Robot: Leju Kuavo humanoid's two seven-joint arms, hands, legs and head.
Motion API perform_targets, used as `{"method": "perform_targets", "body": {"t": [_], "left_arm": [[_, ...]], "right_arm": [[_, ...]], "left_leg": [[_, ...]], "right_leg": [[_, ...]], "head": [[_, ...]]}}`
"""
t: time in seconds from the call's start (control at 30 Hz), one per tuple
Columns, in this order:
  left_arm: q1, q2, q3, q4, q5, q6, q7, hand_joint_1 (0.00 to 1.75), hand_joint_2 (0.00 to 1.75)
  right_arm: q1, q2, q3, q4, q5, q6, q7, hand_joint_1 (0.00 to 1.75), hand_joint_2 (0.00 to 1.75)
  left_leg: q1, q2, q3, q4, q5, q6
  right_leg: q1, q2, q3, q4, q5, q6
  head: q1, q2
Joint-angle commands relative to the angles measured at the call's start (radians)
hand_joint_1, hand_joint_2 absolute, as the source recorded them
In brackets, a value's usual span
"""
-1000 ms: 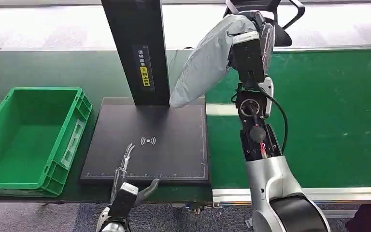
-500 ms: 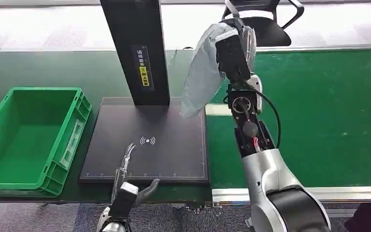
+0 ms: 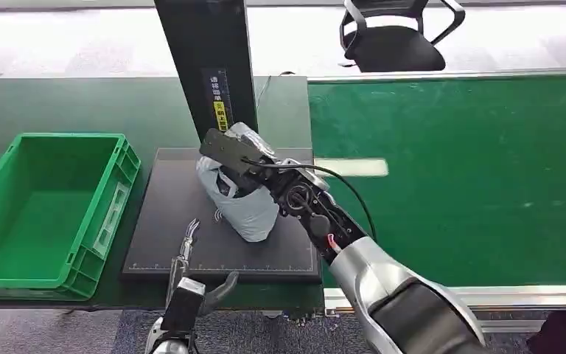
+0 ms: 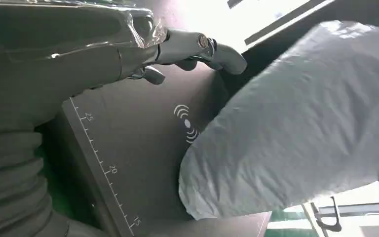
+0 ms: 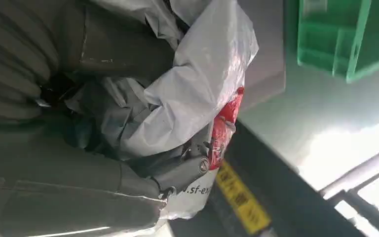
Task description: Moved the parcel from conveyor to table for the left to box.
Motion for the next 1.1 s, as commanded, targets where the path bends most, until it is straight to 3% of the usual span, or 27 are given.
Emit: {"method": "perform_targets", "body": {"t": [0.03, 0.17, 0.2, 0.23, 0.33, 0.43, 0.53, 0.7, 0.73, 0.9, 0.93, 1.0, 1.1], "left_arm": [[0.048, -0.043, 0.001, -0.107, 0.076, 0.044, -0.091, 0.0, 1.75], [0.124, -0.039, -0.046, -0.291, 0.119, 0.04, -0.144, 0.0, 1.75], [0.142, -0.036, -0.057, -0.331, 0.122, 0.045, -0.148, 0.0, 1.75], [0.155, -0.035, -0.066, -0.364, 0.131, 0.052, -0.148, 0.0, 1.75], [0.185, -0.002, -0.121, -0.437, 0.175, 0.114, -0.148, 0.0, 1.75], [0.212, 0.022, -0.176, -0.517, 0.178, 0.236, -0.148, 0.0, 1.75], [0.218, 0.056, -0.236, -0.567, 0.175, 0.394, -0.148, 0.0, 1.75], [0.208, 0.076, -0.262, -0.559, 0.172, 0.46, -0.148, 0.0, 1.75], [0.207, 0.076, -0.262, -0.558, 0.172, 0.46, -0.148, 0.0, 1.75], [0.204, 0.057, -0.228, -0.521, 0.126, 0.462, -0.148, 0.0, 1.75], [0.204, 0.057, -0.228, -0.521, 0.126, 0.462, -0.148, 0.0, 1.75], [0.203, 0.044, -0.206, -0.477, 0.084, 0.452, -0.148, 0.0, 1.75], [0.172, 0.026, -0.183, -0.406, -0.036, 0.393, -0.097, 0.0, 1.75]], "right_arm": [[-0.06, -0.011, 0.247, 0.153, -0.065, -0.032, -0.024, 1.75, 1.75], [-0.064, -0.011, 0.249, 0.159, -0.069, -0.027, -0.028, 1.75, 1.75], [-0.064, -0.011, 0.249, 0.158, -0.07, -0.029, -0.029, 1.06, 1.75], [-0.064, -0.011, 0.241, 0.155, -0.076, -0.041, -0.032, 0.0, 1.75], [-0.069, -0.011, 0.216, 0.147, -0.103, -0.093, -0.062, 0.0, 1.75], [-0.04, -0.022, 0.015, 0.064, -0.232, -0.283, -0.278, 0.0, 1.75], [0.073, -0.059, -0.131, -0.116, -0.331, -0.291, -0.469, 0.0, 1.75], [0.308, -0.073, -0.213, -0.404, -0.416, -0.258, -0.595, 0.0, 1.75], [0.326, -0.076, -0.209, -0.408, -0.415, -0.256, -0.603, 0.0, 1.75], [0.688, -0.09, -0.242, -0.896, -0.443, -0.406, -0.635, 0.0, 1.75], [0.688, -0.09, -0.242, -0.896, -0.443, -0.406, -0.635, 0.0, 1.75], [0.791, -0.106, -0.221, -1.003, -0.413, -0.485, -0.635, 0.0, 1.75], [0.822, -0.116, -0.214, -1.085, -0.4, -0.522, -0.635, 0.0, 1.75]], "left_leg": [[0.0, -0.001, 0.0, 0.0, 0.0, 0.002], [0.0, -0.001, 0.001, 0.0, 0.0, 0.002], [0.0, -0.001, 0.001, 0.0, 0.0, 0.002], [0.0, -0.002, 0.001, 0.001, 0.0, 0.002], [0.0, -0.001, 0.0, 0.001, 0.0, 0.002], [0.0, -0.002, 0.0, 0.0, 0.0, 0.003], [0.0, -0.003, 0.0, 0.001, 0.0, 0.002], [0.001, -0.005, 0.004, -0.005, 0.001, 0.004], [0.0, -0.004, 0.003, -0.003, 0.001, 0.003], [0.001, -0.006, 0.004, -0.004, 0.0, 0.003], [0.0, -0.006, 0.002, -0.002, 0.0, 0.002], [0.0, -0.008, 0.002, -0.003, 0.0, 0.003], [0.0, -0.007, 0.002, -0.003, -0.001, 0.003]], "right_leg": [[0.0, -0.002, 0.001, 0.0, 0.0, -0.002], [0.0, -0.001, 0.001, 0.0, 0.0, -0.002], [0.001, -0.002, 0.002, -0.001, 0.0, -0.003], [0.001, -0.002, 0.001, 0.0, 0.0, -0.002], [0.001, -0.001, 0.001, 0.0, 0.0, -0.002], [0.001, -0.003, 0.001, 0.0, 0.0, -0.004], [0.001, -0.004, 0.001, -0.001, 0.0, -0.002], [0.002, -0.006, 0.007, -0.006, 0.001, -0.005], [0.001, -0.005, 0.005, -0.004, 0.0, -0.004], [0.002, -0.007, 0.007, -0.006, -0.001, -0.004], [0.001, -0.006, 0.004, -0.003, -0.001, -0.003], [0.001, -0.008, 0.005, -0.004, -0.002, -0.003], [0.001, -0.007, 0.005, -0.004, -0.002, -0.003]], "head": [[0.0, 0.0], [0.0, 0.0], [0.0, 0.0], [0.0, 0.0], [0.0, 0.0], [0.0, 0.0], [0.0, 0.0], [0.0, 0.0], [0.0, 0.0], [0.0, 0.0], [0.001, 0.0], [0.0, 0.0], [0.001, 0.0]]}}
